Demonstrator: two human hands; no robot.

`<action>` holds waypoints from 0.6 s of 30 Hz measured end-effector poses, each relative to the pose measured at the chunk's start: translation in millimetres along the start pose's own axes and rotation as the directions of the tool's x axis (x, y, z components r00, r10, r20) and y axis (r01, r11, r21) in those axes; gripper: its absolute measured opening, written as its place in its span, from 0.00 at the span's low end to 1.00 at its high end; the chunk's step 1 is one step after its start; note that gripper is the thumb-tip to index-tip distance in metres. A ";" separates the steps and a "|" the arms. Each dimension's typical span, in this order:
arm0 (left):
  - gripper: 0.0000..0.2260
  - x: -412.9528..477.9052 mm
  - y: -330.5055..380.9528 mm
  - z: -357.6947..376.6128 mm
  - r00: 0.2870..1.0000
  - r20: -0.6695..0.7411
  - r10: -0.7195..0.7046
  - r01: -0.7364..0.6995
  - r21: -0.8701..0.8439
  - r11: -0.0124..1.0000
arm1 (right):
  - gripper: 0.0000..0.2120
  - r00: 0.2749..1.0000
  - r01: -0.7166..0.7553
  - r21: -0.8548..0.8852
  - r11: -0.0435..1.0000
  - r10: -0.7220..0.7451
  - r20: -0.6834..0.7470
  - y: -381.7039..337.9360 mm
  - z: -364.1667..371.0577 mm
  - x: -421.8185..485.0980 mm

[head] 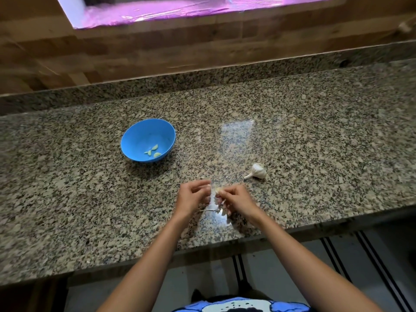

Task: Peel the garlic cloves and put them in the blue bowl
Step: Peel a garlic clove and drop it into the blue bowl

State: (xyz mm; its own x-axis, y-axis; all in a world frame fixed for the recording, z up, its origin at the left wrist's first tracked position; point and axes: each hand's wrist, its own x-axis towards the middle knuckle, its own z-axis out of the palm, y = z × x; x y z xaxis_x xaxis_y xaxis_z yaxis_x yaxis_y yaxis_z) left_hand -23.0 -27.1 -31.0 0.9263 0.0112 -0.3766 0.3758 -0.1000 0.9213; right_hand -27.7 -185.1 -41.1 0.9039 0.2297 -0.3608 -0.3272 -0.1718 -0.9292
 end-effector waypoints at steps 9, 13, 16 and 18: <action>0.11 -4.4 -0.8 1.4 0.998 0.057 -0.029 0.034 -0.097 0.995 | 0.12 0.999 0.013 0.038 0.999 -0.015 0.045 -1.8 4.1 -2.6; 0.10 -8.0 0.5 2.0 0.998 0.063 -0.032 0.042 -0.166 0.985 | 0.12 0.999 0.029 -0.054 0.998 -0.027 0.035 -2.4 4.4 0.3; 0.10 -9.4 2.3 0.4 0.998 0.053 -0.036 0.048 -0.241 0.969 | 0.11 0.998 -0.031 0.160 0.987 0.022 0.055 -6.1 4.3 -1.8; 0.11 -10.3 4.3 -1.0 0.995 0.086 -0.041 0.066 -0.313 0.947 | 0.10 0.993 -0.094 0.298 0.950 0.067 0.100 -9.4 1.9 -4.1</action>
State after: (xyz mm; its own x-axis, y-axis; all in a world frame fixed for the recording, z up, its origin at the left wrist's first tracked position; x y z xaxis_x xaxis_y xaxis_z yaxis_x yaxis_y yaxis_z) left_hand -30.9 -26.6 -23.1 0.9044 -0.0703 -0.4208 0.4256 0.2177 0.8783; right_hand -28.9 -182.5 -31.0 0.8478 0.3122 -0.4287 -0.4781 0.1001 -0.8726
